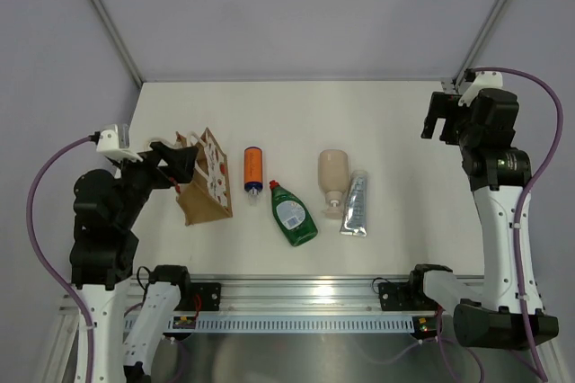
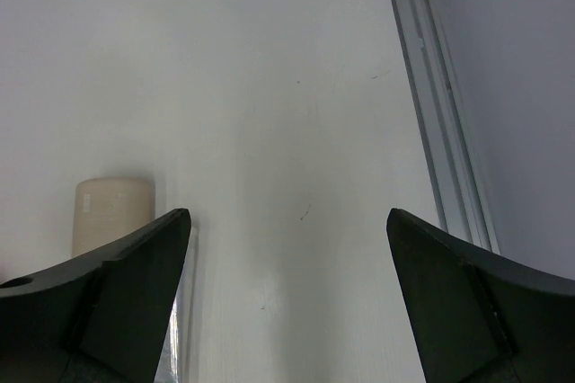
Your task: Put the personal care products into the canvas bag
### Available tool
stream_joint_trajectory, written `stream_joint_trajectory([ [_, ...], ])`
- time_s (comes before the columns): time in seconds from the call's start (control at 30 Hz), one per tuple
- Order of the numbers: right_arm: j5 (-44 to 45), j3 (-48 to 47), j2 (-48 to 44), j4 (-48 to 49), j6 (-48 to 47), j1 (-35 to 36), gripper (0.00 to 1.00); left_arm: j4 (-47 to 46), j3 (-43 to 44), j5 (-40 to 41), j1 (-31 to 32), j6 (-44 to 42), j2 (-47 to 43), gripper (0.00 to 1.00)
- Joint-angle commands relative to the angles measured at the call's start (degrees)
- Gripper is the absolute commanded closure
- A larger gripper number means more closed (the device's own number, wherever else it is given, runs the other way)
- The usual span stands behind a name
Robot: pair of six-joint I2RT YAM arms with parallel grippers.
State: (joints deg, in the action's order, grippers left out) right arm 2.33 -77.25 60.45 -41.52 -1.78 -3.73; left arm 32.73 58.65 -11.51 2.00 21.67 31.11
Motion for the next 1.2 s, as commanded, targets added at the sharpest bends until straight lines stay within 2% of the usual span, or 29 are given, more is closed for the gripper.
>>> stream_joint_trajectory([
  [0.0, -2.8, -3.9, 0.4, -1.3, -3.6, 0.3, 0.01, -2.3, 2.1, -7.5, 0.0, 4.9, 1.8, 0.01],
  [0.03, -9.8, -4.1, 0.4, -2.2, -6.4, 0.3, 0.0, -2.1, 2.3, -9.5, 0.0, 6.5, 2.7, 0.01],
  [0.1, -21.3, -5.6, 0.5, -9.3, -20.8, 0.3, 0.0, -0.3, 3.9, -12.3, 1.1, 8.2, 6.1, 0.01],
  [0.13, -33.5, -6.5, 0.8, -13.5, -27.0, 0.4, 0.0, 1.4, 4.5, -12.6, 2.2, 8.7, 7.2, 0.01],
  [0.17, -38.0, -7.6, 2.0, -22.3, -37.4, 0.6, 0.01, 2.3, 5.1, -9.4, 3.8, 9.2, 7.8, 0.01],
  [0.2, -42.0, -8.6, 2.5, -24.5, -38.9, 0.7, 0.01, 3.1, 6.3, -7.2, 8.7, 9.4, 9.0, 0.01],
  [0.27, -42.8, -8.4, 3.4, -25.4, -36.3, 0.7, 0.01, 6.5, 8.2, 1.6, 14.6, 10.2, 11.1, 0.01],
  [0.3, -42.8, -7.5, 3.7, -25.0, -34.9, 0.8, 0.0, 8.6, 10.1, 4.3, 20.4, 10.9, 13.8, 0.01],
  [0.33, -42.8, -7.0, 3.9, -24.6, -33.7, 0.7, 0.01, 9.5, 11.0, 7.2, 23.6, 12.9, 15.2, 0.01],
  [0.37, -42.9, -6.4, 4.5, -23.9, -31.8, 0.8, 0.01, 10.2, 11.8, 13.6, 29.8, 14.2, 16.7, 0.01],
  [0.4, -43.0, -5.6, 4.8, -23.4, -30.7, 0.7, 0.01, 11.1, 12.5, 17.3, 32.9, 15.8, 18.1, 0.01],
  [0.43, -42.8, -5.3, 5.1, -22.9, -28.7, 0.7, 0.0, 13.4, 14.0, 24.1, 35.8, 19.9, 21.0, 0.03],
  [0.47, -42.8, -4.7, 5.6, -22.3, -27.9, 0.7, 0.0, 14.4, 14.3, 26.8, 40.1, 22.3, 22.2, 0.05],
  [0.5, -42.6, -4.3, 5.7, -22.1, -27.5, 0.7, 0.01, 16.0, 14.2, 28.6, 41.3, 25.3, 24.5, 0.11],
  [0.53, -42.5, -4.0, 5.8, -21.9, -26.8, 0.7, 0.01, 15.7, 12.5, 29.9, 42.5, 30.5, 25.6, 0.12],
  [0.57, -42.4, -3.3, 5.6, -21.0, -26.3, 0.7, 0.0, 15.1, 11.1, 30.4, 45.3, 33.1, 26.3, 0.13],
  [0.7, -41.7, 1.0, 4.5, -18.2, -23.9, 0.7, 0.01, 8.1, 2.1, 29.9, 48.9, 46.9, 31.0, 0.12],
  [0.77, -42.1, 2.8, 4.2, -17.2, -23.0, 0.7, 0.01, 3.9, -2.3, 29.2, 49.9, 48.9, 34.3, 0.1],
  [0.8, -42.2, 3.3, 4.3, -16.8, -22.7, 0.7, 0.0, -2.5, -3.7, 28.7, 49.9, 48.6, 35.3, 0.09],
  [0.9, -43.1, 5.4, 4.2, -16.1, -22.4, 0.7, 0.0, -10.0, -5.5, 27.2, 49.9, 46.4, 40.5, 0.04],
  [0.93, -43.2, 5.8, 4.1, -15.6, -22.4, 0.7, 0.0, -10.9, -5.2, 26.8, 49.9, 43.3, 42.1, 0.01],
  [1.03, -43.1, 7.6, 4.0, -14.6, -22.6, 0.8, 0.0, -11.9, -4.2, 24.7, 49.4, 40.6, 48.6, 0.01],
  [1.17, -49.4, 9.6, 4.7, -16.2, -25.6, 0.7, 0.01, -15.4, -5.0, 20.0, 48.4, 38.0, 55.6, 0.01],
])
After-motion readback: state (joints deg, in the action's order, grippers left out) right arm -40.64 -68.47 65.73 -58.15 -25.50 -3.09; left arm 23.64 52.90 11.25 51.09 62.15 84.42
